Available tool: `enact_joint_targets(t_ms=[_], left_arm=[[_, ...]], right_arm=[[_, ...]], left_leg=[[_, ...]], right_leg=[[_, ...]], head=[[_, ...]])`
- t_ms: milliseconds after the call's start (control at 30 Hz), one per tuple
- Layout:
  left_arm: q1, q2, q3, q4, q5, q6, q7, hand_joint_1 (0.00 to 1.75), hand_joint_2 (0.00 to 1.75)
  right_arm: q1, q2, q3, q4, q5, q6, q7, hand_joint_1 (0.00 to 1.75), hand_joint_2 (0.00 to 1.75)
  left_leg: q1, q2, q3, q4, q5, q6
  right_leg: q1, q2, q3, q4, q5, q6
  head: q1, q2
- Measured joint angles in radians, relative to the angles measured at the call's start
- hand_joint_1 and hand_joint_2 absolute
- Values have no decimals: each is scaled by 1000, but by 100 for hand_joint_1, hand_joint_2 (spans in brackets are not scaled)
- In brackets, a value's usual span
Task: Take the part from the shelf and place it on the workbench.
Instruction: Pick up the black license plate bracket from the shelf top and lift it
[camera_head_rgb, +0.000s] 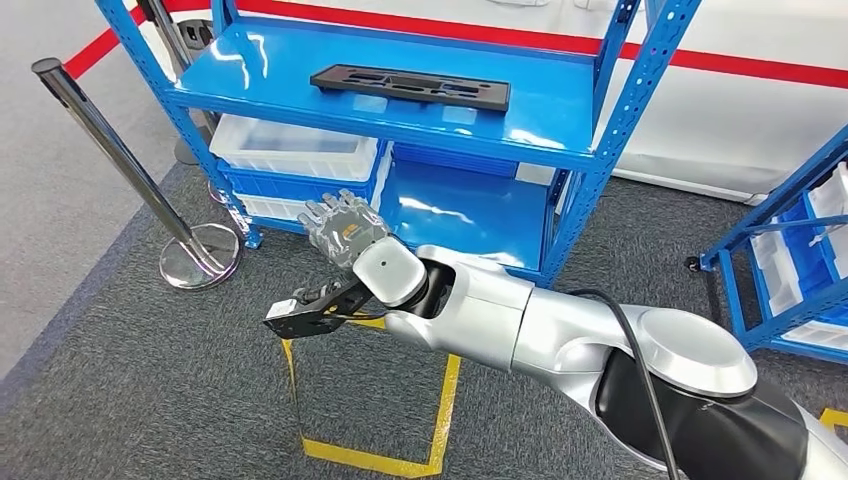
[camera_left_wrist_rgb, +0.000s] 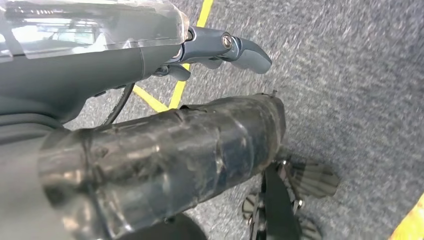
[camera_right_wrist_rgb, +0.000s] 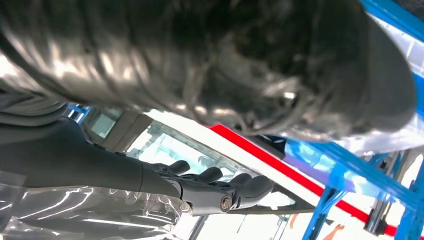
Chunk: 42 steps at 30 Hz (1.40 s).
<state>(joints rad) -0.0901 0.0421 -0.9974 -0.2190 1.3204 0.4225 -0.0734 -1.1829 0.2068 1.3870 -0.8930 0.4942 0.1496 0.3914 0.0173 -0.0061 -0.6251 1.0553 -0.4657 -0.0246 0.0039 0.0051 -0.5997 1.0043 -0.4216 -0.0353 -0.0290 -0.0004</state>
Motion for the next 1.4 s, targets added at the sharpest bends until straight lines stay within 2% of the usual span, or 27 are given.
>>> enact_joint_targets(t_ms=[100, 133, 167, 200, 267, 333, 433, 500, 533, 600, 633, 667, 700, 767, 833, 900, 967, 1000, 1033, 1100, 1133, 1167, 1200, 1267, 1300, 1333, 1400], left_arm=[[0, -1, -2, 0, -1, 1, 1, 0, 0], [1, -1, -2, 0, -1, 1, 1, 0, 0], [1, -1, -3, 0, -1, 1, 1, 0, 0], [2, -1, -4, 0, -1, 2, 2, 0, 0], [1, -1, -5, 0, -2, 4, 2, 0, 0], [-1, -1, -8, 0, -4, 6, 1, 0, 0], [-3, -2, -12, 0, -9, 7, 0, 0, 0], [-2, -3, -14, 0, -11, 7, 0, 0, 0], [-2, -3, -15, 0, -12, 7, 0, 0, 0], [-2, -3, -18, 0, -12, 7, 0, 0, 0], [-2, -3, -19, 0, -12, 7, 0, 0, 0], [-2, -2, -20, 0, -12, 7, -1, 0, 0], [-2, -2, -21, 0, -12, 6, -1, 0, 0], [-2, -3, -21, 0, -11, 3, -4, 0, 0], [-2, -5, -22, 0, -12, 4, -10, 0, 0], [-3, -7, -23, 0, -13, 10, -17, 0, 0], [-2, -7, -24, 0, -14, 18, -21, 0, 0], [-2, -7, -24, 0, -15, 21, -22, 0, 0], [-2, -7, -25, 0, -15, 24, -24, 0, 0], [-3, -8, -26, 0, -15, 28, -26, 0, 0], [-3, -8, -26, 0, -15, 30, -26, 0, 0], [-3, -7, -26, 0, -14, 31, -25, 0, 0], [-2, -7, -27, 0, -14, 31, -25, 0, 0], [-1, -7, -27, 0, -15, 33, -25, 0, 0], [-2, -7, -27, 0, -15, 35, -25, 0, 0], [-3, -6, -27, 0, -16, 39, -25, 0, 0], [-6, -7, -29, 0, -19, 46, -26, 0, 0]], right_arm=[[0, -1, 0, 0, 0, 0, 0, 0, 0], [1, -2, 0, 0, 0, 0, 0, 0, 0], [2, -3, 0, 0, 0, -1, 0, 0, 0], [2, -3, 0, 1, -1, -1, 0, 0, 0], [1, -4, 0, 1, -2, -3, 0, 0, 0], [-1, -5, 0, 2, -4, -7, 2, 0, 0], [-3, -9, 0, 2, -7, -10, 6, 0, 0], [-5, -13, 0, 2, -10, -11, 11, 0, 0], [-5, -15, 0, 2, -11, -12, 13, 0, 0], [-5, -21, 0, 2, -12, -12, 16, 0, 0], [-4, -24, 0, 2, -13, -12, 17, 0, 0], [-3, -27, 0, 2, -13, -12, 18, 0, 0], [-3, -29, 0, 2, -13, -12, 19, 0, 0], [-3, -32, 0, 2, -14, -12, 21, 0, 0], [-6, -33, 0, 2, -15, -12, 24, 0, 0], [-9, -36, 0, 1, -16, -11, 27, 0, 0], [-10, -40, 0, 0, -17, -11, 30, 0, 0], [-11, -41, 0, 0, -17, -11, 31, 0, 0], [-12, -42, 0, 0, -17, -11, 32, 0, 0], [-13, -43, 0, 0, -17, -11, 33, 0, 0], [-11, -44, 0, 0, -18, -11, 33, 0, 0], [-10, -45, 0, 0, -18, -11, 33, 0, 0], [-9, -46, 0, 0, -18, -11, 34, 0, 0], [-9, -47, 0, 0, -19, -11, 34, 0, 0], [-10, -47, 0, 0, -19, -11, 35, 0, 0], [-11, -48, 0, -1, -19, -12, 35, 0, 0], [-12, -49, 0, -2, -20, -12, 35, 0, 0]], left_leg=[[3, 1, -84, 187, -88, -12], [3, 1, -104, 228, -97, -15], [3, 1, -107, 232, -86, -16], [4, 1, -90, 195, -57, -17], [4, 3, -21, 56, 8, -15], [0, 2, 21, -32, 30, -5], [-1, 1, 23, -45, 29, 13], [4, 2, 26, -50, 33, 24], [5, 2, 27, -51, 34, 29], [5, 3, 26, -51, 33, 36], [4, 3, 26, -51, 31, 38], [4, 2, 27, -51, 30, 38], [3, 1, 29, -51, 28, 38], [3, -1, 36, -50, 24, 35], [-1, -3, 37, -49, 20, 28], [-2, -3, 33, -49, 21, 18], [1, -1, 32, -46, 14, 8], [1, -1, 24, -26, 1, 3], [1, 0, 6, 13, -21, -1], [3, 1, -59, 142, -74, -8], [3, 1, -90, 197, -88, -10], [4, 1, -108, 223, -85, -12], [4, 1, -107, 209, -62, -13], [4, 2, -58, 90, 11, -10], [1, 2, -28, 27, 36, -7], [-1, 1, -6, -18, 47, -3], [-6, -1, 9, -45, 43, 8]], right_leg=[[-1, -2, 1, -2, 1, -3], [-1, -2, 1, -1, 1, -4], [-1, -2, 0, 0, 0, -3], [-2, -1, 0, 2, -1, -3], [-2, 1, 0, 8, -5, 3], [1, 1, -5, 15, -8, 11], [4, 0, -9, 17, -9, 22], [4, -1, -24, 51, -34, 32], [3, -1, -46, 98, -62, 37], [-1, -1, -109, 230, -121, 44], [-3, -1, -136, 282, -136, 45], [-4, -1, -148, 301, -130, 44], [-4, -1, -141, 281, -107, 42], [-2, -1, -82, 152, -34, 32], [3, 0, -28, 42, 1, 21], [8, 2, -16, 16, -1, 16], [3, 2, -11, 7, 1, 10], [0, 2, -7, 2, 3, 6], [-3, 1, -2, -2, 3, 3], [-3, 0, 0, -3, 2, -1], [-2, 1, 0, -3, 0, -2], [-2, 1, 1, -1, -1, -3], [-2, 2, 2, 1, -3, -3], [-2, 5, 6, 6, -10, 0], [-1, 6, 6, 9, -13, 3], [0, 6, 6, 11, -16, 7], [4, 6, 3, 13, -18, 16]], head=[[-1, 0], [-1, 0], [-1, 0], [-1, 0], [-1, 0], [0, 0], [0, 0], [2, 0], [3, 0], [5, 0], [5, 0], [5, 0], [5, 0], [5, 0], [4, 0], [4, 0], [3, 0], [2, 0], [1, 0], [-1, 0], [0, 0], [0, 0], [0, 0], [0, 0], [0, 0], [0, 0], [1, 0]])
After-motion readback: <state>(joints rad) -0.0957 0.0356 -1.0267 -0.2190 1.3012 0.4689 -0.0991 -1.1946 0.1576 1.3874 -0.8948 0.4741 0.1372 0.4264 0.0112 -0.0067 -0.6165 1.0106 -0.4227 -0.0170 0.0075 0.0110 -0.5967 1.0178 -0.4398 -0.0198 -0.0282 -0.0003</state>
